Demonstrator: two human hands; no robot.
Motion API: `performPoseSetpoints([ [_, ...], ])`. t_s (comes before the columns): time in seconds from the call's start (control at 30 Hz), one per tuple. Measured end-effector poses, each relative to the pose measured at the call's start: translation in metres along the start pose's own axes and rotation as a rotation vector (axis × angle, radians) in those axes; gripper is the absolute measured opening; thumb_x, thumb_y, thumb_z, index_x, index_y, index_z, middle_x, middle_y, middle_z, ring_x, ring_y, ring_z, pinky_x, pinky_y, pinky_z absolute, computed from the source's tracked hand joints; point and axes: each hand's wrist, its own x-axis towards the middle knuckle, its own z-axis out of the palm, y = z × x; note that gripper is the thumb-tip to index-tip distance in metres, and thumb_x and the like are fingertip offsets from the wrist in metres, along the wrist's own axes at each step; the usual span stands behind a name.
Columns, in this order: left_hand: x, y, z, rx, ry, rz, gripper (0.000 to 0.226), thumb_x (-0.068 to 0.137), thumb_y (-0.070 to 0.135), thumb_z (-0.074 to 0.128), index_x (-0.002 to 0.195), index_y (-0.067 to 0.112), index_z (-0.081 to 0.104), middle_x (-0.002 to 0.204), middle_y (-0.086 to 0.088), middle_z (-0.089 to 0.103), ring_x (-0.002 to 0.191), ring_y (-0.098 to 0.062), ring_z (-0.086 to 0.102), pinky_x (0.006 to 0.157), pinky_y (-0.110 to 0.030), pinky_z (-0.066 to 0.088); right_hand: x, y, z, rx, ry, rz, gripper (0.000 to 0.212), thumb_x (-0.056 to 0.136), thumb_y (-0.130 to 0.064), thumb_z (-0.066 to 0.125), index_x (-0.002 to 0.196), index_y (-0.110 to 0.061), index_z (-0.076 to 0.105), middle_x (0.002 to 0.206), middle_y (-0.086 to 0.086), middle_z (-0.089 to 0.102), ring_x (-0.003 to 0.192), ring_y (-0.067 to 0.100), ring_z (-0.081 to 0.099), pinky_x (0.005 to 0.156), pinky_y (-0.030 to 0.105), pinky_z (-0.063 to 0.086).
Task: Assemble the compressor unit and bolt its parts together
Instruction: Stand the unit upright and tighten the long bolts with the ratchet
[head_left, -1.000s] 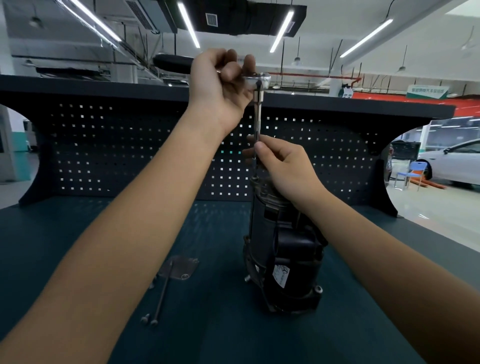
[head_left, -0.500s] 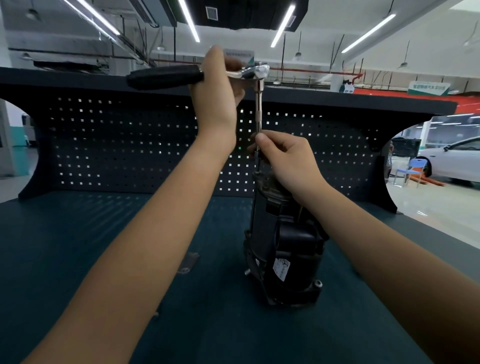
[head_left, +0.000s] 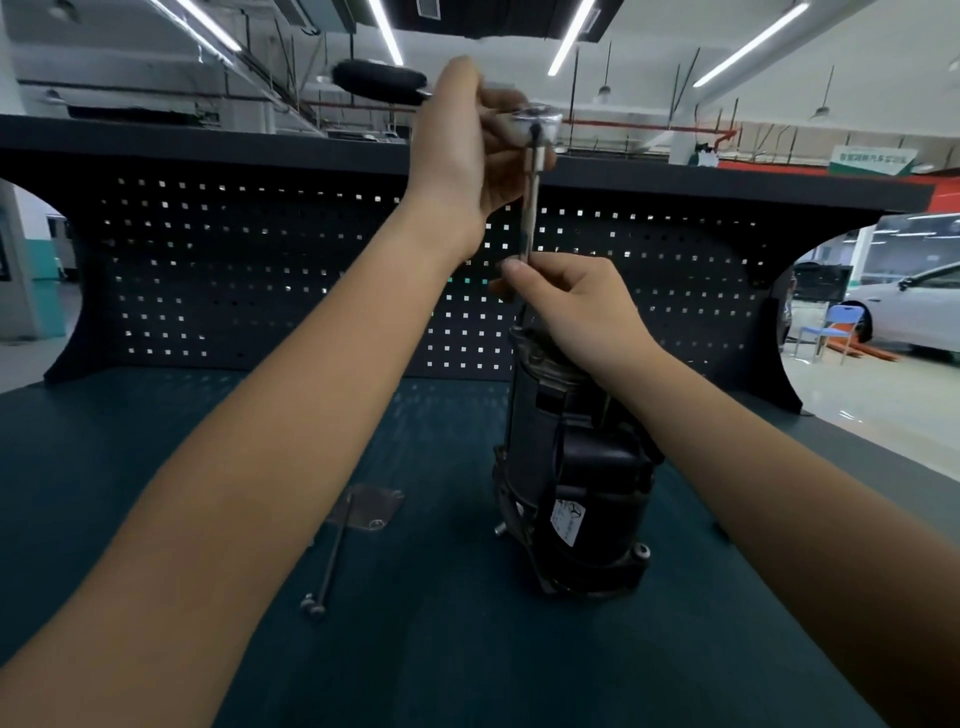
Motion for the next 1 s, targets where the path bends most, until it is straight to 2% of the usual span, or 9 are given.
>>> performPoseSetpoints([
  [0.13,-0.016,-0.005,0.005,0.268,-0.069,0.247,0.029,0.099,0.021,0.035,0.079,0.01,0.052,0.076,-0.008,0.065,0.067,-0.018,0.067,0.061,-0.025,0.054,0.0,0.001,-0.002,-0.003,0.052,0.035,0.028,0.093,-0.027,0.055,0.081,-0.008,0.072,0.034,-0.011,0.036,0.03,0.004,0.028,0.038,0.011,0.023],
  [0.27,-0.022,-0.008,0.011,0.403,-0.085,0.411,0.027,0.1,0.016,0.036,0.08,0.012,0.054,0.08,-0.006,0.063,0.068,-0.013,0.066,0.066,-0.023,0.054,-0.001,-0.001,-0.002,0.0,0.056,0.027,0.028,0.092,-0.029,0.056,0.077,-0.012,0.072,0.05,0.015,0.049,0.037,0.005,0.03,0.041,0.016,0.026],
  [0.43,-0.009,-0.003,0.004,0.111,-0.118,0.16,0.037,0.101,0.027,0.031,0.078,0.009,0.054,0.075,-0.012,0.066,0.06,-0.017,0.063,0.059,-0.025,0.052,0.001,-0.001,-0.001,0.015,0.06,0.046,0.027,0.09,-0.029,0.058,0.077,-0.01,0.072,0.031,-0.012,0.039,0.029,0.003,0.031,0.038,0.01,0.024],
  [0.53,0.002,-0.001,0.005,-0.018,-0.105,0.002,0.034,0.1,0.025,0.028,0.075,0.011,0.048,0.056,-0.006,0.064,0.043,-0.013,0.054,0.045,-0.02,0.041,0.002,-0.001,0.001,-0.005,0.058,0.023,0.023,0.089,-0.031,0.059,0.075,-0.019,0.071,0.051,-0.005,0.057,0.041,0.0,0.038,0.047,0.013,0.034],
  [0.63,0.015,0.003,0.006,-0.081,-0.099,-0.218,0.027,0.096,0.022,0.03,0.075,0.013,0.045,0.046,0.001,0.056,0.033,-0.008,0.041,0.041,-0.014,0.032,0.001,-0.001,0.001,-0.005,0.045,0.035,0.021,0.091,-0.031,0.055,0.079,-0.023,0.07,0.061,0.002,0.057,0.052,0.004,0.044,0.05,0.013,0.036],
  [0.77,0.023,0.007,0.005,-0.038,-0.209,-0.378,0.032,0.096,0.023,0.029,0.082,0.009,0.054,0.044,0.007,0.053,0.031,-0.003,0.038,0.04,-0.014,0.031,0.001,-0.001,0.001,-0.012,0.056,0.06,0.022,0.094,-0.029,0.051,0.089,-0.02,0.071,0.036,-0.015,0.042,0.039,-0.001,0.037,0.044,0.01,0.031],
  [0.87,0.017,0.001,0.014,-0.022,-0.022,-0.18,0.026,0.096,0.017,0.031,0.083,0.008,0.051,0.053,-0.003,0.062,0.034,-0.007,0.048,0.039,-0.015,0.037,0.001,-0.001,0.001,-0.036,0.068,0.049,0.028,0.095,-0.026,0.05,0.092,-0.009,0.072,0.03,-0.015,0.036,0.033,0.0,0.035,0.041,0.009,0.026],
  [0.93,0.011,-0.011,0.017,-0.045,0.127,0.123,0.022,0.098,0.014,0.034,0.083,0.007,0.048,0.069,-0.017,0.064,0.041,-0.014,0.055,0.041,-0.02,0.043,0.001,-0.002,0.001,-0.055,0.078,0.036,0.03,0.095,-0.026,0.05,0.091,-0.005,0.072,0.03,-0.015,0.036,0.033,0.001,0.036,0.041,0.011,0.026],
  [1.0,0.005,-0.021,0.019,0.035,0.204,0.381,0.029,0.1,0.017,0.035,0.075,0.01,0.047,0.07,-0.015,0.06,0.055,-0.025,0.061,0.052,-0.031,0.051,0.002,-0.002,0.001,-0.066,0.081,0.036,0.031,0.095,-0.027,0.05,0.091,-0.006,0.073,0.031,-0.014,0.037,0.034,0.001,0.036,0.041,0.011,0.026],
])
